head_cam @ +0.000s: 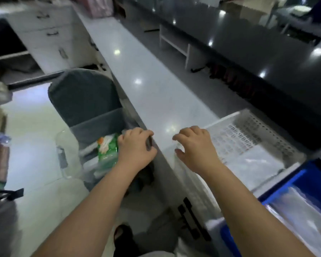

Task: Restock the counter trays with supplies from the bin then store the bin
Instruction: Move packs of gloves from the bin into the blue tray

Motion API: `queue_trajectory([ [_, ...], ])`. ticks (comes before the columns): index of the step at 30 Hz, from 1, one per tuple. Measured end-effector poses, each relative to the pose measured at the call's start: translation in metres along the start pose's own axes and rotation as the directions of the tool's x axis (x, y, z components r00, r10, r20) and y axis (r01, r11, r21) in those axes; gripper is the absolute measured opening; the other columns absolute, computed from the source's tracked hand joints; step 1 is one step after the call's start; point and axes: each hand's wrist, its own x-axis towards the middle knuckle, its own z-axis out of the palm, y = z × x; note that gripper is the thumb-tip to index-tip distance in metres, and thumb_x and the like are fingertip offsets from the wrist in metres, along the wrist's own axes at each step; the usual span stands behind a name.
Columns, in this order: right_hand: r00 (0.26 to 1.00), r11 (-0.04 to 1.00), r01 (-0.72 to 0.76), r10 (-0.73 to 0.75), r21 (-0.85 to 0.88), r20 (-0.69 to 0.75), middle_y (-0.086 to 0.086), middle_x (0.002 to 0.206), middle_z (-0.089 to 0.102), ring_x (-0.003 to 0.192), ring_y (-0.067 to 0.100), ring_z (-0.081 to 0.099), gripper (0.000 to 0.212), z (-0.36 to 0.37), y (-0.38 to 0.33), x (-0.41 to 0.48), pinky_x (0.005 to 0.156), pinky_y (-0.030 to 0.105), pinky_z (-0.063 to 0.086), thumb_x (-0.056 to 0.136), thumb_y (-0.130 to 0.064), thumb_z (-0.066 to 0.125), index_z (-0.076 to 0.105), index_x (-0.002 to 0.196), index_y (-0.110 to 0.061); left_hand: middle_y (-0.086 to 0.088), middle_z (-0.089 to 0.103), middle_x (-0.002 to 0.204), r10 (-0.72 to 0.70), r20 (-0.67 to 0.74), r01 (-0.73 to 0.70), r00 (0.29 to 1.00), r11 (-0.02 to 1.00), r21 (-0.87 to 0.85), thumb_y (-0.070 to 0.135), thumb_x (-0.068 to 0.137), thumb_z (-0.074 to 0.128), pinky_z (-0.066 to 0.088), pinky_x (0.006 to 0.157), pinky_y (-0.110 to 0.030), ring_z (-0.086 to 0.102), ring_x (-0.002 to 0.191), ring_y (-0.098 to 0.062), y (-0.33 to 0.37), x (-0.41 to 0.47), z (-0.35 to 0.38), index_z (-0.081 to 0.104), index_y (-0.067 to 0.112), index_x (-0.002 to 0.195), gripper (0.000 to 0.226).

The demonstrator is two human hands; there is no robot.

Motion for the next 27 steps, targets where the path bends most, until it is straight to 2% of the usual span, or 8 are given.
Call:
queue_trajectory([
  [4, 0.991, 0.991, 0.136, -0.136, 0.002, 0.023, -0.001, 0.106, 0.062, 0.104, 0.028, 0.050, 0.025, 0.036, -0.087, 0.078, 0.086, 0.040, 0.035, 0.080, -0.028, 0.059, 0.063, 0.104, -0.021, 0.005, 0.058, 0.109, -0.170, -0.043, 0.171, 0.985, 0.985, 0.026, 0.047, 0.067, 0.063, 0.035, 0.084, -0.038, 0.050, 0.105, -0.025, -0.120, -0.001, -0.032, 0.060, 0.036, 0.114, 0.048],
  [8, 0.974, 0.971, 0.224, -0.225, 0.080, 0.013, 0.003, 0.095, 0.065, 0.094, 0.032, 0.057, 0.033, 0.077, -0.172, 0.149, 0.080, 0.039, 0.043, 0.067, -0.023, 0.076, 0.068, 0.099, -0.018, 0.004, 0.058, 0.117, -0.283, -0.095, 0.287, 0.954, 0.957, 0.031, 0.050, 0.068, 0.061, 0.035, 0.090, -0.040, 0.049, 0.111, -0.024, -0.227, 0.000, -0.061, 0.058, 0.035, 0.118, 0.052],
  [12, 0.960, 0.960, 0.257, -0.267, 0.114, 0.081, 0.001, 0.108, 0.063, 0.103, 0.029, 0.055, 0.042, 0.119, -0.227, 0.203, 0.086, 0.041, 0.041, 0.071, -0.029, 0.076, 0.065, 0.111, -0.022, 0.003, 0.056, 0.124, -0.334, -0.094, 0.336, 0.938, 0.942, 0.006, 0.052, 0.071, 0.059, 0.034, 0.093, -0.042, 0.046, 0.116, -0.025, -0.304, 0.010, -0.073, 0.055, 0.033, 0.121, 0.054],
  [19, 0.937, 0.964, 0.231, -0.256, 0.132, 0.236, 0.001, 0.116, 0.061, 0.108, 0.028, 0.052, 0.047, 0.183, -0.254, 0.254, 0.089, 0.043, 0.040, 0.074, -0.029, 0.075, 0.061, 0.119, -0.022, 0.002, 0.053, 0.128, -0.418, 0.053, 0.420, 0.907, 0.907, -0.025, 0.048, 0.072, 0.060, 0.036, 0.093, -0.042, 0.045, 0.116, -0.025, -0.381, 0.037, -0.037, 0.052, 0.033, 0.126, 0.056],
  [27, 0.870, 0.967, 0.137, -0.222, 0.217, 0.441, 0.001, 0.123, 0.058, 0.114, 0.026, 0.048, 0.049, 0.277, -0.227, 0.315, 0.090, 0.041, 0.039, 0.076, -0.031, 0.072, 0.057, 0.123, -0.023, 0.000, 0.047, 0.135, -0.420, 0.232, 0.428, 0.878, 0.904, 0.014, 0.046, 0.072, 0.061, 0.030, 0.099, -0.043, 0.038, 0.124, -0.025, -0.407, 0.089, 0.045, 0.048, 0.033, 0.130, 0.061],
])
